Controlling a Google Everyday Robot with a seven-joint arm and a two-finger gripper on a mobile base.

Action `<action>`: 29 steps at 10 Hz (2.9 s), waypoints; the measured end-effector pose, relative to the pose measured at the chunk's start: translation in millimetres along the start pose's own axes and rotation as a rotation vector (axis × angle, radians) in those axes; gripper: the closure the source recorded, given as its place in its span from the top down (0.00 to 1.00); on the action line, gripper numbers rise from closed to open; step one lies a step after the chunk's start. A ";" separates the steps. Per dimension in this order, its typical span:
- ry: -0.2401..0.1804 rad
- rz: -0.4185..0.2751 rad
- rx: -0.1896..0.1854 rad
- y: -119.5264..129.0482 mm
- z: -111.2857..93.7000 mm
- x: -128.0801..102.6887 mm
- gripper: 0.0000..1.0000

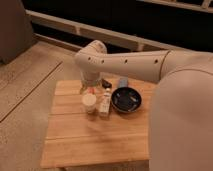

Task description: Place the ceramic cup in the ceramic bowl

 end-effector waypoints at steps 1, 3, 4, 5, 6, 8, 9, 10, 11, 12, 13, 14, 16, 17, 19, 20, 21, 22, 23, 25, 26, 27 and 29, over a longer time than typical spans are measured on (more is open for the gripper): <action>0.007 0.010 0.000 -7.8 1.2 -0.7 0.65; 0.033 0.037 0.000 -23.6 10.9 -2.7 0.65; 0.051 0.043 -0.002 -26.2 18.8 -3.1 0.65; 0.076 0.039 -0.006 -24.9 30.3 -2.7 0.65; 0.099 0.031 -0.011 -21.3 41.9 -2.8 0.65; 0.141 0.014 -0.021 -11.6 62.9 -4.2 0.65; 0.165 0.007 -0.027 -6.2 74.8 -6.3 0.65; 0.185 0.006 -0.027 -4.7 82.6 -6.9 0.65; 0.207 0.008 -0.027 -3.7 91.3 -7.8 0.65; 0.224 0.010 -0.026 -3.1 98.6 -8.4 0.65; 0.244 0.017 -0.026 -3.4 106.5 -9.6 0.65; 0.257 0.022 -0.024 -4.1 111.1 -9.9 0.65; 0.286 0.036 -0.023 -4.5 122.1 -9.3 0.65; 0.301 0.044 -0.021 -5.5 126.7 -8.5 0.65; 0.321 0.054 -0.016 -7.9 132.6 -6.5 0.61; 0.331 0.058 -0.011 -10.2 135.8 -5.3 0.50; 0.335 0.061 -0.009 -11.6 137.4 -5.0 0.40; 0.339 0.065 -0.009 -12.4 139.1 -4.9 0.28; 0.341 0.065 -0.010 -12.8 140.1 -5.2 0.18; 0.333 0.069 -0.017 -13.0 138.6 -7.8 0.01; 0.309 0.071 -0.030 -11.3 132.2 -13.8 0.00; 0.279 0.073 -0.043 -8.7 125.2 -21.1 0.00; 0.207 0.060 -0.049 -4.6 99.2 -35.3 0.00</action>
